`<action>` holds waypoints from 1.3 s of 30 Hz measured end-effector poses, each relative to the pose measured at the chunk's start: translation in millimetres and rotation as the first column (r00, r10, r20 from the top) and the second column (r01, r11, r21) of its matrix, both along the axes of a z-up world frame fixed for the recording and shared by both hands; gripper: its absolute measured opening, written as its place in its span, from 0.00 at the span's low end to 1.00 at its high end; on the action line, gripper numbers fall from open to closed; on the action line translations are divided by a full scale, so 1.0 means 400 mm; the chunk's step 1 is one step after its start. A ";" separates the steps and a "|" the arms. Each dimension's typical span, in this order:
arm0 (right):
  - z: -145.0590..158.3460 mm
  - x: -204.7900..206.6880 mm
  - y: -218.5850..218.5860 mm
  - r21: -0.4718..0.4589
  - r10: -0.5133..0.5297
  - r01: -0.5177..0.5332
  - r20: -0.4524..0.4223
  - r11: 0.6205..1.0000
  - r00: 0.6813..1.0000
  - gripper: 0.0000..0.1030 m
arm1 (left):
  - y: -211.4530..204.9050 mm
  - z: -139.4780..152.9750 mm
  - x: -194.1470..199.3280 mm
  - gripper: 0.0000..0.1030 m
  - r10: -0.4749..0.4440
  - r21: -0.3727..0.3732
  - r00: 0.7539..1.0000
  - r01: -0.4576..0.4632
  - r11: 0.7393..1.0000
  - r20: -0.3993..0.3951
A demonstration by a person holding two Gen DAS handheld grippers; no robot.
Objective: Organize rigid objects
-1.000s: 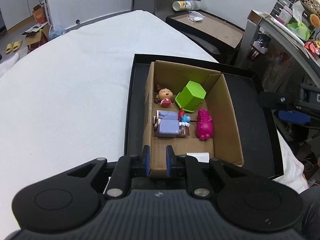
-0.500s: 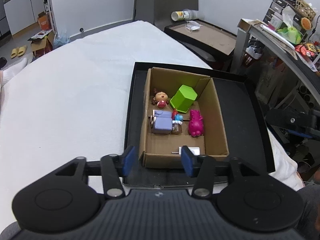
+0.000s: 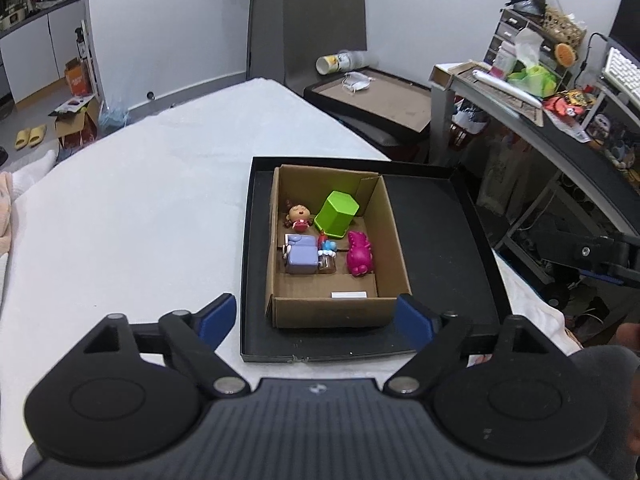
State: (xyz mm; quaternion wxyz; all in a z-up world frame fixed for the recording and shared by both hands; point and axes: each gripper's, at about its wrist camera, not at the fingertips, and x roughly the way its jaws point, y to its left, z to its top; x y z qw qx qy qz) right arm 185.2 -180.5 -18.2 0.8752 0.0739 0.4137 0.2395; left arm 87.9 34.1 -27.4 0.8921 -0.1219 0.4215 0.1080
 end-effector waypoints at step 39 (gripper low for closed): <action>0.145 -0.293 -0.153 -0.005 -0.021 0.022 0.129 1.000 0.991 1.00 | -0.156 0.181 -0.302 0.96 -0.017 0.122 0.985 -0.003 0.993 0.169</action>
